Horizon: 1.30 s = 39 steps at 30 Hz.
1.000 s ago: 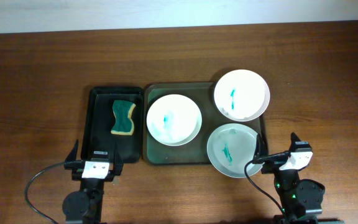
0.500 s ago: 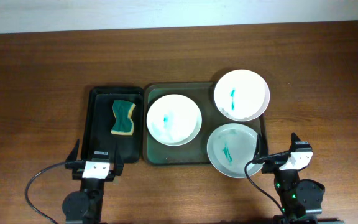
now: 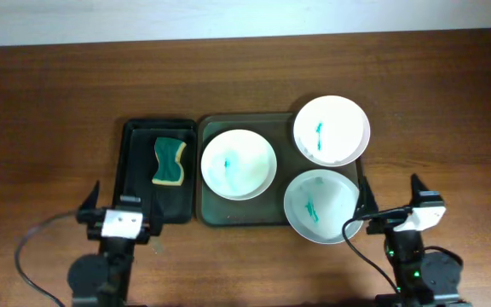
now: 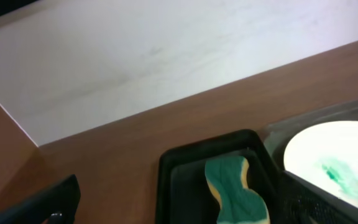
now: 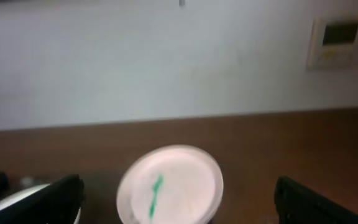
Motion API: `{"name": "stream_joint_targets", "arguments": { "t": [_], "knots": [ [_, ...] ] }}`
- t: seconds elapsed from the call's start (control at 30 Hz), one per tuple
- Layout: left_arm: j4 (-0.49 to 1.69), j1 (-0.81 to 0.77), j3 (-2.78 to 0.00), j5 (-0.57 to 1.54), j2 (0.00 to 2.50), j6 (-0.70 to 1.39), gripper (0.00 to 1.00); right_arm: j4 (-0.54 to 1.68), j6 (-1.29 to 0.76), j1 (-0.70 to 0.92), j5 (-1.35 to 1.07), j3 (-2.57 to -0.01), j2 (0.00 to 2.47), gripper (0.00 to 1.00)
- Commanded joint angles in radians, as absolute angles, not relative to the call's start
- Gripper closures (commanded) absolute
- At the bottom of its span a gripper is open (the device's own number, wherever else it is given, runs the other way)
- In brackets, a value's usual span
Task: Clean dirty plates on tray and stack at the side
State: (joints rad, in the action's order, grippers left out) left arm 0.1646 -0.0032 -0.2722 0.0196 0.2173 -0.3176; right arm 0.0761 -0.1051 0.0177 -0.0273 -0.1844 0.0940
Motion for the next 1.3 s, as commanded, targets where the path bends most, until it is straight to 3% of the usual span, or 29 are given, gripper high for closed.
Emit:
{"name": "stream_joint_targets", "arguments": {
  "t": [0.0,0.17,0.33,0.5,0.67,0.83,0.93,1.07,1.17,1.27],
  "knots": [
    [0.201,0.005,-0.473,0.039,0.408,-0.331,0.01,0.077,-0.112,0.026,-0.073,-0.323,0.219,0.02],
    [0.331,0.005,-0.746,0.091,0.696,-0.331,0.01,0.171,-0.111,0.026,-0.129,-0.559,0.494,0.02],
    [0.598,0.005,-1.089,0.11,1.02,-0.327,0.01,0.442,-0.111,0.026,-0.15,-0.886,0.804,0.02],
    [0.876,0.005,-1.426,0.285,1.348,-0.327,0.01,0.78,-0.111,0.026,-0.151,-1.235,1.118,0.02],
    [0.928,0.003,-1.502,0.477,1.545,-0.327,0.01,0.992,-0.112,0.026,-0.152,-1.456,1.374,0.02],
    [0.949,0.003,-1.502,0.588,1.647,-0.274,0.01,0.999,-0.099,0.026,-0.456,-1.47,1.512,0.02],
    [0.953,0.003,-1.502,0.587,1.678,-0.274,0.01,0.991,-0.086,0.033,-0.531,-1.47,1.57,0.04],
    [0.921,0.003,-1.503,0.443,1.687,-0.215,0.01,0.973,-0.181,0.093,-0.499,-1.47,1.644,0.26],
    [0.921,0.003,-1.523,0.213,1.687,-0.017,0.0,0.949,-0.29,0.154,-0.41,-1.47,1.692,0.28],
    [0.924,0.003,-1.542,0.12,1.687,0.073,0.01,0.934,-0.38,0.22,-0.35,-1.47,1.761,0.29]
  ]
}}
